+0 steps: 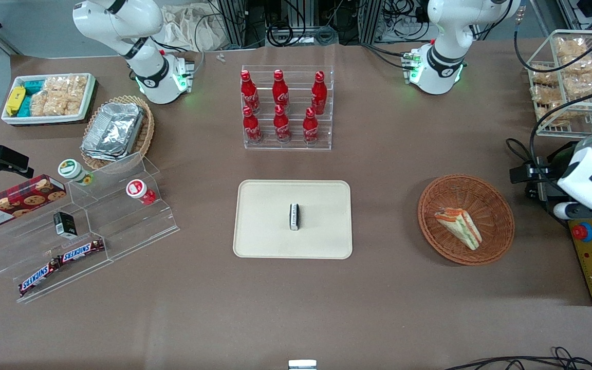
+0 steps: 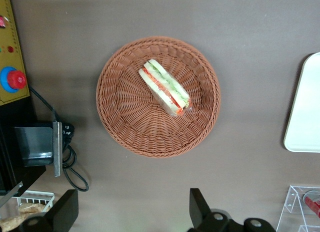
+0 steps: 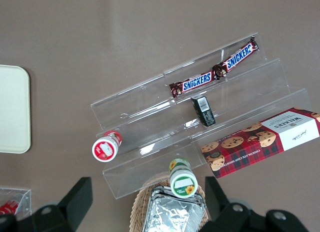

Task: Place sandwich from basket to tray
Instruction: 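Move the left gripper over the wrapped sandwich in the wicker basket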

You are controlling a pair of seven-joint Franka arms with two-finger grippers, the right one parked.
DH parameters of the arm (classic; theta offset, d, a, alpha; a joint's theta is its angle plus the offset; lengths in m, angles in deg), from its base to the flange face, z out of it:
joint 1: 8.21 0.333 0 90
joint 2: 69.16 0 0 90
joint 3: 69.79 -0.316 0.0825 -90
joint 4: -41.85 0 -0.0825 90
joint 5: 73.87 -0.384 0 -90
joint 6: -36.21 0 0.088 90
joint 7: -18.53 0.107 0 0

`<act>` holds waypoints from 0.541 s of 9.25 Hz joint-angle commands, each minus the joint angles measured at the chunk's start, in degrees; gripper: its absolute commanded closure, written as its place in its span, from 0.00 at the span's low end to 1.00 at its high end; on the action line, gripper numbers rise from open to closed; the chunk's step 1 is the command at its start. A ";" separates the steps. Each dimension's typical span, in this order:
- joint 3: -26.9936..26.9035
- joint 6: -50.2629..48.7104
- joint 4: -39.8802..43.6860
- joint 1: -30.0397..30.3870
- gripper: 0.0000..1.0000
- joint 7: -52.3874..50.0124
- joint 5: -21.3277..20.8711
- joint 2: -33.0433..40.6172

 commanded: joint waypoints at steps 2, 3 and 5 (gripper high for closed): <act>-0.22 12.42 -9.46 -0.45 0.00 -8.96 -0.49 0.53; -0.22 16.03 -11.75 -0.54 0.01 -13.26 -0.58 0.44; -0.05 21.67 -13.87 -0.54 0.01 -22.30 -0.58 -2.01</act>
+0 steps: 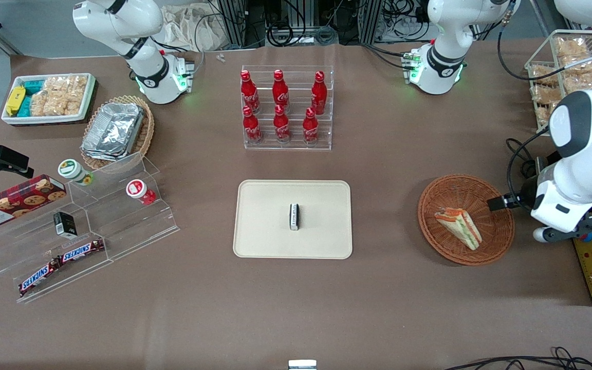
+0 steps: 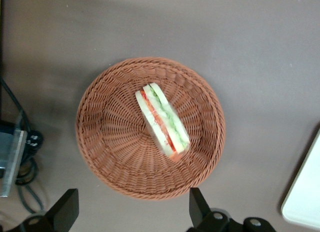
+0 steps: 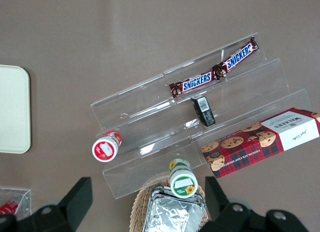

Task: Place sandwich from basket to tray
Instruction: 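Lower the open left gripper and close it on the sandwich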

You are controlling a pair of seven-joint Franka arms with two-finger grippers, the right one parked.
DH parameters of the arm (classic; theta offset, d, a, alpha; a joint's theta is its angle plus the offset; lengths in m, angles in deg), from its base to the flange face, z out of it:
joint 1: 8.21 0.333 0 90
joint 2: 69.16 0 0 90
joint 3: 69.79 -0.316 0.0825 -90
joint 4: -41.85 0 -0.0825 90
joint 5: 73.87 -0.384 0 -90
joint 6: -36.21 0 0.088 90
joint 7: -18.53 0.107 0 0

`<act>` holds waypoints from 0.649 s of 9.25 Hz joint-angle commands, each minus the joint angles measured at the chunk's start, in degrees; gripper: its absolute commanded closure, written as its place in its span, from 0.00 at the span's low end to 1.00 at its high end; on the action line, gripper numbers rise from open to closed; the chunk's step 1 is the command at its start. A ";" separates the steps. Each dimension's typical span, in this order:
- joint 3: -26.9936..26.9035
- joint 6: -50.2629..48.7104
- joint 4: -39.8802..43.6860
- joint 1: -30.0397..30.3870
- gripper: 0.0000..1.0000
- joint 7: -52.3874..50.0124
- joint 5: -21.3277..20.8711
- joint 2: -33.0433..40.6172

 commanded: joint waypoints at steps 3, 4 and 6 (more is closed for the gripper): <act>0.64 11.09 -4.55 -0.53 0.01 -21.52 -0.57 -4.99; 0.64 14.96 -6.92 -0.53 0.01 -24.45 -0.57 -5.27; 0.64 19.19 -8.69 -0.53 0.01 -27.28 -0.74 -7.81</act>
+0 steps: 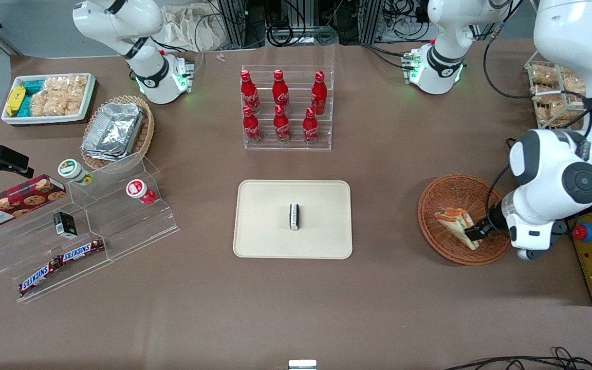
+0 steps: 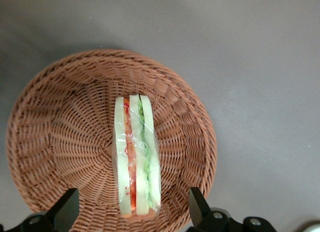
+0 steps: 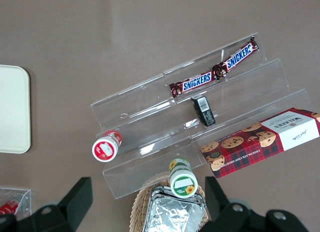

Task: Place sandwich from basket to tray
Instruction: 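Lower the open left gripper and close it on the sandwich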

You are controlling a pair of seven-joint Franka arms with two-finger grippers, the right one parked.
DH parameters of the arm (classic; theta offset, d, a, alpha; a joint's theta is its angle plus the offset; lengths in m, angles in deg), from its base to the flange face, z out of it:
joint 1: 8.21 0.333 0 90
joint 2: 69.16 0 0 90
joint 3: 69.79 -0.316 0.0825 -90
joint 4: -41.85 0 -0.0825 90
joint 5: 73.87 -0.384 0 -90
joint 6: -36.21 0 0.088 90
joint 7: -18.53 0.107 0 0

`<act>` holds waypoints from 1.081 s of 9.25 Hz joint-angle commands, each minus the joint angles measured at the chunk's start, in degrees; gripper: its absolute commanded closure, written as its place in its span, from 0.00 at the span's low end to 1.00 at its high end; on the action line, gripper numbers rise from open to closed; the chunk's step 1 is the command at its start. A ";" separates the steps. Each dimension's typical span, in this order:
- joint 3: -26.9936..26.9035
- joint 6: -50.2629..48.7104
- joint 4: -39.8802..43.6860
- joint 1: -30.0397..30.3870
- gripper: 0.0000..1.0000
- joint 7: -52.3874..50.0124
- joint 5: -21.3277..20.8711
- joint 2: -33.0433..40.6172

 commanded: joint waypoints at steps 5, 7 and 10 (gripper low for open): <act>-0.19 10.19 -6.94 -0.80 0.08 -4.45 -0.90 -3.42; -0.19 10.81 -6.78 -0.71 0.20 -4.62 -0.90 -3.86; -0.19 7.15 -5.29 -0.62 0.92 -4.27 -0.90 -2.03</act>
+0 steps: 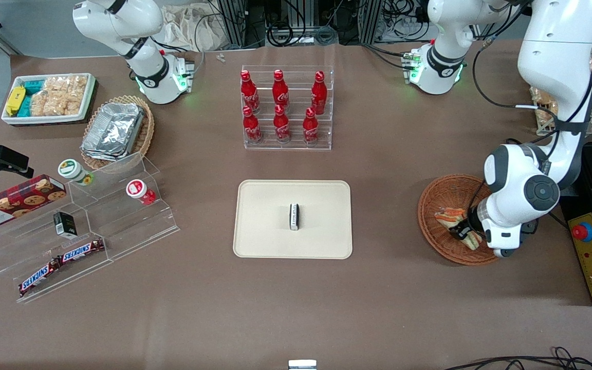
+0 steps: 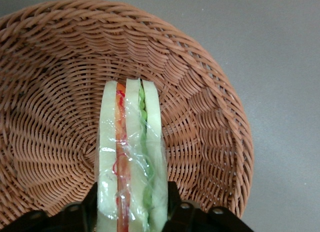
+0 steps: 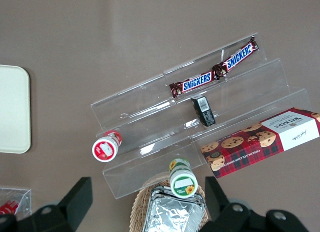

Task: Place sandwich from basket to tray
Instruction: 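Lower the open left gripper and close it on the sandwich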

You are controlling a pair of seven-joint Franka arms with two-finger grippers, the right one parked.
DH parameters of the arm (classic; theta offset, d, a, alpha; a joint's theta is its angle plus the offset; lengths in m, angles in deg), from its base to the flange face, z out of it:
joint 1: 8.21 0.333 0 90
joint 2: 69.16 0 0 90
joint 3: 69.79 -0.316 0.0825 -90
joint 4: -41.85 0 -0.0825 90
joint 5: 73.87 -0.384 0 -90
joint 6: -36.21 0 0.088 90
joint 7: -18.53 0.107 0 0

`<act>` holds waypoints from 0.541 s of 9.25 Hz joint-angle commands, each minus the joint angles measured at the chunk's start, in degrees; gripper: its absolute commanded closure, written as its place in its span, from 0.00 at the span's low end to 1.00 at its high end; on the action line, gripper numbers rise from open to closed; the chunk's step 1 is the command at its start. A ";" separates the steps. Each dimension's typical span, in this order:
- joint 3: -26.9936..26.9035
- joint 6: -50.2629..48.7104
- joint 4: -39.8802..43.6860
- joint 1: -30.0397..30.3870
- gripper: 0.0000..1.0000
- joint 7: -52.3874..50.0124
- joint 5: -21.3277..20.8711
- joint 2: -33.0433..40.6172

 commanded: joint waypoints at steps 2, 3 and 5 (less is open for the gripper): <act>0.06 -11.56 4.16 -0.59 1.00 -1.41 -0.96 5.50; 1.37 -18.32 8.19 -0.50 1.00 -1.07 -0.96 7.08; 2.78 -32.38 20.20 -0.50 1.00 -0.45 -0.87 7.98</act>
